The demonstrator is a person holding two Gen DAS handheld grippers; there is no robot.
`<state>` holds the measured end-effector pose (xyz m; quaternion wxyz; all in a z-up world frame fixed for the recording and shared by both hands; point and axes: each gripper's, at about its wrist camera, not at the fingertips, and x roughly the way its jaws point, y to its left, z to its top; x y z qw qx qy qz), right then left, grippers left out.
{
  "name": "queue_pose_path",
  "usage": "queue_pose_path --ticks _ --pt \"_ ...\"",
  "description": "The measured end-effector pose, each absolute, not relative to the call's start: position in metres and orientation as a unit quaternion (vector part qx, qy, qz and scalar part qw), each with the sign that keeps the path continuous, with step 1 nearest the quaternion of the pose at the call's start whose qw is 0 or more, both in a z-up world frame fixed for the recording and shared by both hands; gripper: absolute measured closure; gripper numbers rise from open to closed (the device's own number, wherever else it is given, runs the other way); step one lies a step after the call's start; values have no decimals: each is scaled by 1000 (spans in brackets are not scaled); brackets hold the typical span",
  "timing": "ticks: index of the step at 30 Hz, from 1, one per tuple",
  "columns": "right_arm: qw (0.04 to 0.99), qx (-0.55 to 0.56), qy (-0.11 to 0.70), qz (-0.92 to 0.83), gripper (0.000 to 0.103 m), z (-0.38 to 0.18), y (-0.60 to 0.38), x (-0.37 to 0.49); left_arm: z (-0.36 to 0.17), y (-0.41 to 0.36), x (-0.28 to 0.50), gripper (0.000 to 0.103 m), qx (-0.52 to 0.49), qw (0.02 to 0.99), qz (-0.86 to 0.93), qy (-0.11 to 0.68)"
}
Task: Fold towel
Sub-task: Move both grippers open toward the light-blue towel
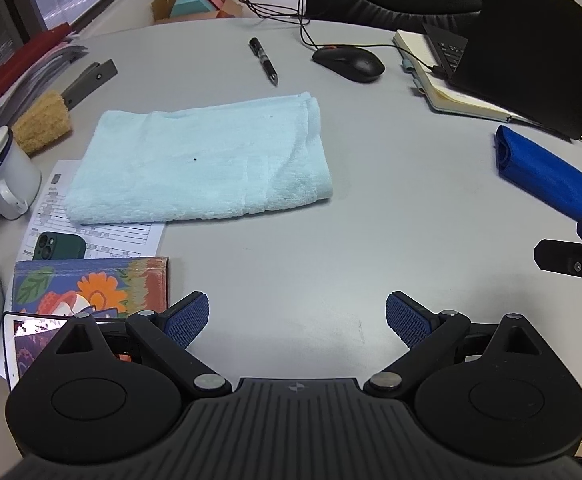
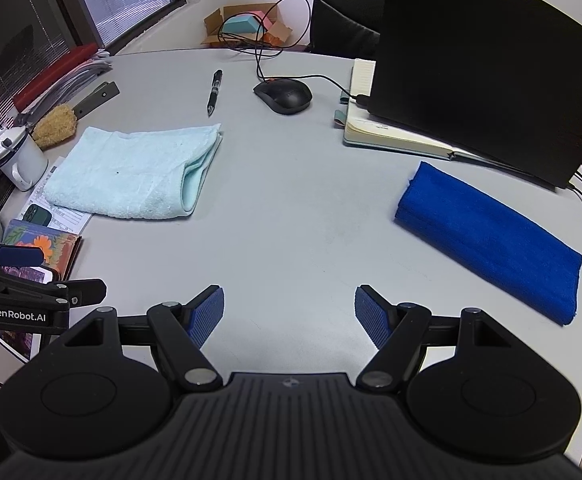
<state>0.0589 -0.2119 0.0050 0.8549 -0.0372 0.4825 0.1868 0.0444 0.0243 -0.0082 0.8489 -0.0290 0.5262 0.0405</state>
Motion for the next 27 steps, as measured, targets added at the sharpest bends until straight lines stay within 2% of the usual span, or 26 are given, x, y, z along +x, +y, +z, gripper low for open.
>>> queue_pose_path --ticks 27 --pt "830 -82 493 247 30 -18 -139 115 -23 62 60 6 -43 837 56 543"
